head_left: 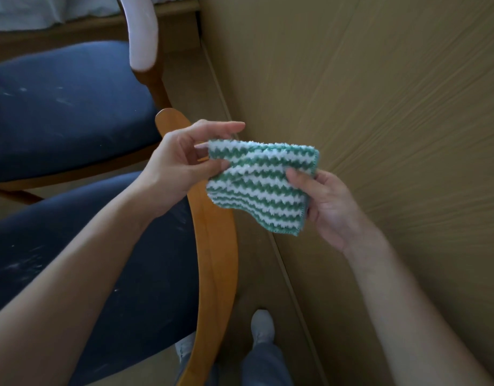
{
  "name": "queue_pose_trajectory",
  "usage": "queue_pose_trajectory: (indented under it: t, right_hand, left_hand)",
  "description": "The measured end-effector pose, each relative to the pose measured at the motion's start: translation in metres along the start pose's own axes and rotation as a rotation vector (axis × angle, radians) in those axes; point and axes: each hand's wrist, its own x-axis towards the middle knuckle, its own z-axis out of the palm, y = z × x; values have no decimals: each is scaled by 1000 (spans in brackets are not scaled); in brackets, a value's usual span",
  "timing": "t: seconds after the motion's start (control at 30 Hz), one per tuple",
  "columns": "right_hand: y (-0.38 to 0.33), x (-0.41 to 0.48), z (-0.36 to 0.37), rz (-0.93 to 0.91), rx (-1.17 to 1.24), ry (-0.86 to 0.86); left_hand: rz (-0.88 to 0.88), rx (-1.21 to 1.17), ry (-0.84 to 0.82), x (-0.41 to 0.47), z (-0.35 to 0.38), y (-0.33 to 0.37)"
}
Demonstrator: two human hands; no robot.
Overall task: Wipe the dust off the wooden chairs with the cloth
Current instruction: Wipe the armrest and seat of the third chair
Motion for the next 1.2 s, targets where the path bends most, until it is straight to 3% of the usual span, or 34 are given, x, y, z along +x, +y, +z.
queue_pose_trajectory:
  t: [0.1,0.2,0.33,0.4,0.47,0.57,0.63,0.77,0.9,1.0,1.2]
  right_hand:
    - [-2,2,0,-134,0,36]
    - [-5,1,-3,-215,-41,-20]
    - [-3,3,-12,-218,-104,-112]
    - [-1,3,-14,-175,-107,-194]
    - [3,2,-10,-115,-84,-234]
    - [8,5,-5,-36,-95,-219]
    - [12,8,-2,-54,-152,-173]
    - [18,21,-19,-204,-142,136]
    - [54,42,-11,-199,-394,236]
    - [94,45,20,-109,-555,8]
    - [108,70,36,-34,-246,-120]
  left_hand:
    - [-85,-64,52,1,0,-4]
    - [-250,-19,-51,1,0,-10]
    - [-25,79,25,2,3,-6]
    - [49,279,69,4,10,-7]
    - [50,372,97,3,15,-9]
    - [-68,173,58,3,17,-12]
    - [-86,294,136,1,12,-21]
    - [-168,704,394,-3,-2,-49]
    - [-332,1037,387,-1,-12,-76]
    - [-342,1090,410,4,-13,-91]
    - [-284,1123,486,6,-2,-110]
